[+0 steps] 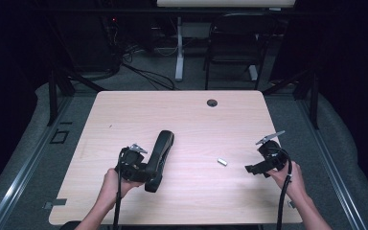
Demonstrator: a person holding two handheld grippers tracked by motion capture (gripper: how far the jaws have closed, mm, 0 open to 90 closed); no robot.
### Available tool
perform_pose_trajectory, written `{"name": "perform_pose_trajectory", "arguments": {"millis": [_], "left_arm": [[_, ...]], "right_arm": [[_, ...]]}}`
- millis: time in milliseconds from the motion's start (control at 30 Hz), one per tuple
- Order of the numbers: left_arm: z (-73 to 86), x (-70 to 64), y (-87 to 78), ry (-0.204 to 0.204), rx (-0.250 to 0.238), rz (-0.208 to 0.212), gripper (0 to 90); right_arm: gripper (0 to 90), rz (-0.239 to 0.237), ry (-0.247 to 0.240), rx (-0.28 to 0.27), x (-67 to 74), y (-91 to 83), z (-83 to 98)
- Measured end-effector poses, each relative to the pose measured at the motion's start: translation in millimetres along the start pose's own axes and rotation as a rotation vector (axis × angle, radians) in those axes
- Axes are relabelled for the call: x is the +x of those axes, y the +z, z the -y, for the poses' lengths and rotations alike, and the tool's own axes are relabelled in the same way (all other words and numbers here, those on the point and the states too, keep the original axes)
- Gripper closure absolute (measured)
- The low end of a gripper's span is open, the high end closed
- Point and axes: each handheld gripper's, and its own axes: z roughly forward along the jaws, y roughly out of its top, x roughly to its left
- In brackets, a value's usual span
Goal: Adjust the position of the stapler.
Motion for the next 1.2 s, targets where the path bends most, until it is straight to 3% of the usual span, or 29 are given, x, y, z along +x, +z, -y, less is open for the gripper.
{"name": "perform_pose_trajectory", "arguments": {"millis": [467, 1200], "left_arm": [[-1.3, -8.1, 0.9, 0.029, 0.005, 0.058, 41.2], [-8.1, -25.0, 14.3, 0.066, -0.030, 0.073, 30.8]], "right_arm": [[7.3, 0.002, -0.009, 0.010, -0.6, -0.7, 0.0], [7.5, 0.008, -0.003, 0.003, 1.6, 2.0, -2.0]]}}
